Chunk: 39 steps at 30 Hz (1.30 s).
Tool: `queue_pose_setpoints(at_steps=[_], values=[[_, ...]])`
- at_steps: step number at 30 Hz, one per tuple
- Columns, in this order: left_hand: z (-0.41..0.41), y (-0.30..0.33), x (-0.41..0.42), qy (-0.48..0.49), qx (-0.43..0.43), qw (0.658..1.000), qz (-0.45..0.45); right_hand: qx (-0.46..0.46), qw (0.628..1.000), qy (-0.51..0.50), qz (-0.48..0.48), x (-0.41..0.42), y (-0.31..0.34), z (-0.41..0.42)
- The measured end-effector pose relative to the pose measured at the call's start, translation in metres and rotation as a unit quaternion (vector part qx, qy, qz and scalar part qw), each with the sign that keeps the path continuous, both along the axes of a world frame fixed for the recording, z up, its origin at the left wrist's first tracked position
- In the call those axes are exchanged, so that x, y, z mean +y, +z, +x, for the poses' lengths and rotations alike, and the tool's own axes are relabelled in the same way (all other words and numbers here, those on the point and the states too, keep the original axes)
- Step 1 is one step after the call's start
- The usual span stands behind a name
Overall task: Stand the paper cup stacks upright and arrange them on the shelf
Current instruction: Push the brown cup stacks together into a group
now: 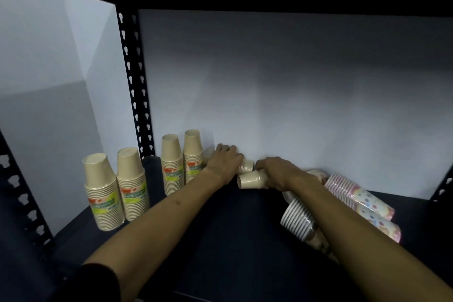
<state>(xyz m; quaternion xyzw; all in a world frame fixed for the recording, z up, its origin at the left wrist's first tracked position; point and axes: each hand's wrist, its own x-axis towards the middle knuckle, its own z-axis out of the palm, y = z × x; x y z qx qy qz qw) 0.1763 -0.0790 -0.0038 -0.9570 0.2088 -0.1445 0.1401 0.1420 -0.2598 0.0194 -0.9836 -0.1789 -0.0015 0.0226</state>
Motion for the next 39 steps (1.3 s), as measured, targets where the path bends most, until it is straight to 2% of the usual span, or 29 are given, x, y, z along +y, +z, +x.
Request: queue_pose_setpoints(at_steps=[4, 9, 16, 19, 26, 30, 36, 39], values=[[0.000, 0.006, 0.001, -0.037, 0.010, 0.999, -0.026, 0.016, 0.992, 0.026, 0.124, -0.026, 0.007, 0.000], [-0.005, 0.011, -0.012, -0.107, -0.005, 0.994, -0.018, 0.002, 0.954, -0.028, 0.299, -0.057, 0.016, 0.001], [-0.017, 0.018, -0.029, -0.201, -0.106, 0.969, 0.094, 0.016, 0.915, -0.090, 0.393, -0.081, 0.006, 0.003], [-0.019, 0.020, -0.030, -0.250, -0.153, 0.947, 0.131, 0.035, 0.904, -0.095, 0.416, -0.087, 0.006, 0.000], [-0.037, 0.019, -0.034, -0.326, -0.223, 0.908, 0.139, 0.066, 0.892, -0.066, 0.443, -0.090, 0.006, -0.006], [-0.035, 0.021, -0.022, -0.343, -0.222, 0.899, 0.161, 0.066, 0.892, -0.065, 0.443, -0.088, 0.007, -0.008], [-0.037, 0.023, -0.012, -0.360, -0.200, 0.890, 0.197, 0.024, 0.914, -0.077, 0.397, -0.079, 0.003, -0.009], [-0.040, 0.021, -0.012, -0.360, -0.199, 0.886, 0.215, 0.018, 0.907, -0.072, 0.414, -0.077, 0.005, -0.013]])
